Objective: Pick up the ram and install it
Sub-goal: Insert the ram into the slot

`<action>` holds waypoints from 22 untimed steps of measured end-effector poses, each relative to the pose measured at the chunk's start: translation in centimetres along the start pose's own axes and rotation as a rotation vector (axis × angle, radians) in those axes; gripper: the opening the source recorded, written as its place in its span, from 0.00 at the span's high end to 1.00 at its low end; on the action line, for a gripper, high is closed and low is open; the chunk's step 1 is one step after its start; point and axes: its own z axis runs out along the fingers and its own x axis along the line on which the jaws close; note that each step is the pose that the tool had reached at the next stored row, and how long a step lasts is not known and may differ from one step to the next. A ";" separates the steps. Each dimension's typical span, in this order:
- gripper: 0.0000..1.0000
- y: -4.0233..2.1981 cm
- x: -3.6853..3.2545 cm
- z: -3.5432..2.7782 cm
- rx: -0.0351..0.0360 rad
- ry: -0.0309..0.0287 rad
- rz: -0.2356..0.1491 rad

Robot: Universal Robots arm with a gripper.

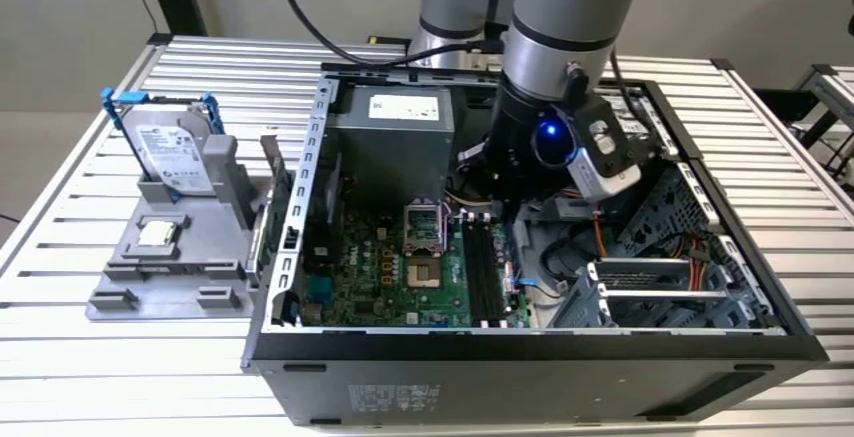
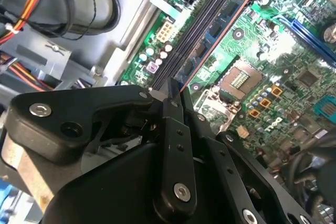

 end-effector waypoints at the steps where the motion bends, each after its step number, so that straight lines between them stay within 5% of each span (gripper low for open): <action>1: 1.00 0.00 0.00 0.17 0.0006 0.0000 0.012; 11: 1.00 -0.06 0.06 2.00 0.0026 -0.0002 0.082; 22: 1.00 -0.27 0.02 3.99 0.0025 0.0001 0.078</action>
